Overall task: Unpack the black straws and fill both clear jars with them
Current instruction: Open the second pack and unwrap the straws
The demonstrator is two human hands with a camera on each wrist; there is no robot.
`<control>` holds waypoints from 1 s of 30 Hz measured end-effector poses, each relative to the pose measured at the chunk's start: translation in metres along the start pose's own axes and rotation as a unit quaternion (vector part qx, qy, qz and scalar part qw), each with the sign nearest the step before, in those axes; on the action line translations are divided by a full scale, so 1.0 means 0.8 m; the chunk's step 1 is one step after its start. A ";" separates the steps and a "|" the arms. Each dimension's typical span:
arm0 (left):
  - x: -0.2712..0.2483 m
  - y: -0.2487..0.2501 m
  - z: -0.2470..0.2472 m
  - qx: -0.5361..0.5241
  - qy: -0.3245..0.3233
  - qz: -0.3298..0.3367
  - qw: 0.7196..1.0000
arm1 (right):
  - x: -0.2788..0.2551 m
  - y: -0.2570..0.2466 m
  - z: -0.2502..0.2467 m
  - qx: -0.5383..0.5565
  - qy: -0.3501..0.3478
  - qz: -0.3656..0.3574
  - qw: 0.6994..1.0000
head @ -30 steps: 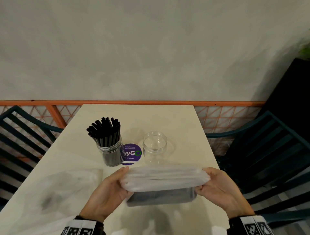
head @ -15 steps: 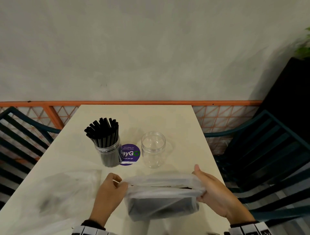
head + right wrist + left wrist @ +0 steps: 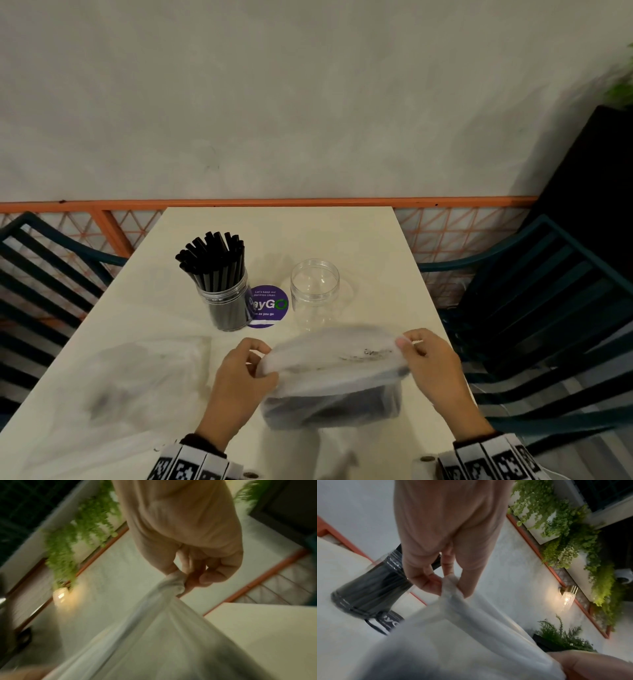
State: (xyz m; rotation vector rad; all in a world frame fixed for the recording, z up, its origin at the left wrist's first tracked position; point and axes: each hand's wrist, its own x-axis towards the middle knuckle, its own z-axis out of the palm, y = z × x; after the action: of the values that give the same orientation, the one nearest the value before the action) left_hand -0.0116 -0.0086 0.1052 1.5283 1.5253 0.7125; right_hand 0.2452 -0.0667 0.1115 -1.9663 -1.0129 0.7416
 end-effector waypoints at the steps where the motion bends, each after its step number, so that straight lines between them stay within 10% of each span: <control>1: -0.001 -0.002 -0.003 0.009 -0.005 0.006 1.000 | 0.004 0.005 -0.003 0.066 0.017 0.035 0.997; 7: -0.006 -0.011 -0.012 0.030 0.002 0.013 0.999 | 0.012 0.018 -0.017 0.386 -0.093 0.247 0.884; 17: -0.005 -0.012 -0.002 -0.225 -0.116 -0.185 0.950 | -0.004 0.019 -0.013 0.172 -0.165 0.148 0.960; 19: -0.001 -0.019 -0.002 -0.310 -0.117 -0.233 0.914 | -0.001 0.025 -0.009 0.250 -0.197 0.203 0.926; 23: 0.005 -0.023 -0.011 -0.457 -0.139 -0.298 0.826 | 0.006 0.036 -0.016 0.478 -0.227 0.364 0.767; 26: 0.004 -0.020 -0.014 -0.476 -0.164 -0.306 0.808 | 0.007 0.047 -0.012 0.483 -0.234 0.395 0.745; 30: -0.004 -0.020 -0.010 -0.401 -0.180 -0.271 0.856 | 0.003 0.049 -0.013 0.461 -0.244 0.380 0.764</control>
State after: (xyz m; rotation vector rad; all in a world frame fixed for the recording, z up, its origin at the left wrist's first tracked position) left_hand -0.0267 -0.0119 0.0961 0.5158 1.0701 0.5671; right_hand 0.2696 -0.0831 0.0833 -1.2140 0.0699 1.8440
